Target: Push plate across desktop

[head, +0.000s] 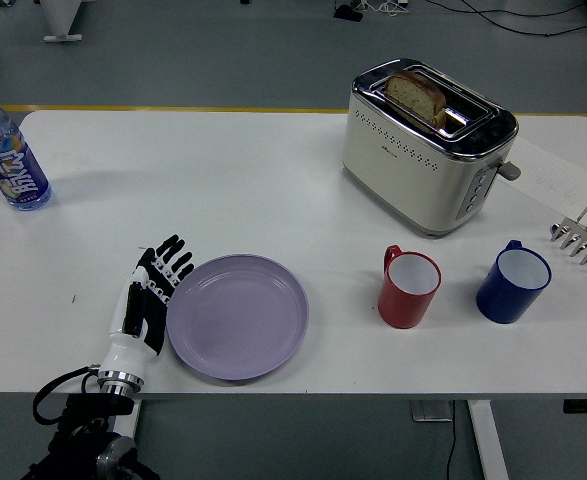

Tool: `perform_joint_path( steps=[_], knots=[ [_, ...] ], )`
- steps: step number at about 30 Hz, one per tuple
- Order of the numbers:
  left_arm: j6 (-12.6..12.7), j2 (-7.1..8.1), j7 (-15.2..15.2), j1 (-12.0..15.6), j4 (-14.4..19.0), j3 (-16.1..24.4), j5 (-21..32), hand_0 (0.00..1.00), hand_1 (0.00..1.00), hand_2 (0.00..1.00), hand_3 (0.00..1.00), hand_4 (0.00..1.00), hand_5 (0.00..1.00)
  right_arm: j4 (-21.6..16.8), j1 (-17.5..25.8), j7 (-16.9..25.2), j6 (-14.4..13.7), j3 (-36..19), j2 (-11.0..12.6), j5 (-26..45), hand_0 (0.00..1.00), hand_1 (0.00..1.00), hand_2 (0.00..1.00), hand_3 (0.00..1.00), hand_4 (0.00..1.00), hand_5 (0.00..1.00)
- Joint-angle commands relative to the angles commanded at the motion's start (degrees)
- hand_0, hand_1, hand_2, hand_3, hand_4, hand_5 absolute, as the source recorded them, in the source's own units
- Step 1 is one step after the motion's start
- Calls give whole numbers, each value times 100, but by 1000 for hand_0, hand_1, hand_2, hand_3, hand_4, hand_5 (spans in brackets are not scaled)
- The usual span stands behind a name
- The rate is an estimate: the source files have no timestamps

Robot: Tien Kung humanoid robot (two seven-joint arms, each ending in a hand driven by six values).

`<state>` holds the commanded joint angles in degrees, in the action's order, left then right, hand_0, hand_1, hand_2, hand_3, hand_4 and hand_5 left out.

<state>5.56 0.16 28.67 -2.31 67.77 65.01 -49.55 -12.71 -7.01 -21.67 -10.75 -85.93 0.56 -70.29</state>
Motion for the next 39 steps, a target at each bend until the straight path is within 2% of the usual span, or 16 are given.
perform_joint_path(
  steps=[11,29,34,37,39],
  knots=[
    [20,-11,31,-118,25,-350,123,815,848,893,815,515,998,1,-6,4,3,-33,-5,-31,636,593,677,748,458,525],
    [37,-16,42,-181,83,-390,120,812,844,891,814,514,998,0,-12,-2,5,-43,-9,-38,636,593,677,749,459,525],
    [151,-16,23,-164,155,-240,-32,816,844,886,807,517,998,1,-8,2,-1,-35,-4,-20,636,593,677,749,459,525],
    [305,-13,-112,-134,322,126,-446,816,844,886,807,517,998,5,-2,14,-4,-30,5,1,636,593,677,749,459,525],
    [212,65,-338,-122,466,429,-732,816,844,886,807,517,998,5,4,15,-7,-25,8,17,636,593,677,749,459,525]
  ],
)
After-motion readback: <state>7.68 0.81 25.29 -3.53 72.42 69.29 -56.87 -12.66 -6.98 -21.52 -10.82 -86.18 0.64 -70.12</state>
